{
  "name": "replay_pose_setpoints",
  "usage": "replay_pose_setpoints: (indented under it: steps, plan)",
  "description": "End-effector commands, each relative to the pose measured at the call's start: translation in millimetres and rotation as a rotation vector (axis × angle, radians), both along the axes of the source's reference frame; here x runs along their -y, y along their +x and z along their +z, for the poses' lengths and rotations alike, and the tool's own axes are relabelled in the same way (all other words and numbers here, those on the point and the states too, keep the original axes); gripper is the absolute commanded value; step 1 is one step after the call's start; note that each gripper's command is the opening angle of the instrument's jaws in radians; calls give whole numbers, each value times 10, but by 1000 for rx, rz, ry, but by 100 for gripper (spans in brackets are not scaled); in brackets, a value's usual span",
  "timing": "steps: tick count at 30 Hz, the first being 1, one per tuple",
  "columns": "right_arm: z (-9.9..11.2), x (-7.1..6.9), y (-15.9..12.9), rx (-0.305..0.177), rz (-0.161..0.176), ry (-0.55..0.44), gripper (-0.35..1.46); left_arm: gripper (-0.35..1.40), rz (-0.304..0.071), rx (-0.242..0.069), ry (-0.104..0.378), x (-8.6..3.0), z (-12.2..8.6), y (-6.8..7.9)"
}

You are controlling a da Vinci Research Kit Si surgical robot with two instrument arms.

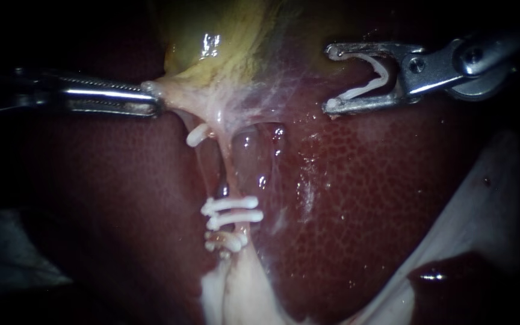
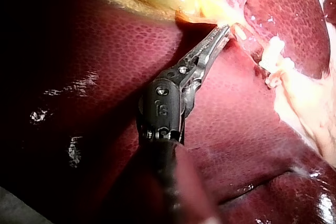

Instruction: Clipping third clip right tube

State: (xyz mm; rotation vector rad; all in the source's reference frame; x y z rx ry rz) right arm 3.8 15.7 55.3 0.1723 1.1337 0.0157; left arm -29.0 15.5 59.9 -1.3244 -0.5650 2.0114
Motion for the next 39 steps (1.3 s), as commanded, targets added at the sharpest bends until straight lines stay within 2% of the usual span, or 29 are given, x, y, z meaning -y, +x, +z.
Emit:
replay_pose_setpoints:
  steps: [1,6,14,25,28,35,39]
  plan:
    - [0,1,1,-5,-5,3,50,-35,-1,0,-1,0,1,0]
    - [2,11,9,-17,5,85,50,-35,-1,0,-1,0,1,-1]
    - [16,40,36,-39,12,263,49,-35,-1,0,-1,0,1,0]
    - [60,88,89,-60,2,448,49,-35,-1,-1,-1,1,0,0]
    - [75,96,99,-70,3,491,49,-35,-2,-1,-1,2,-1,-1]
    - [110,103,116,-74,0,553,49,-35,-2,-1,0,2,-2,-1]
    - [122,102,123,-91,20,577,50,-35,-2,-1,0,3,-2,-1]
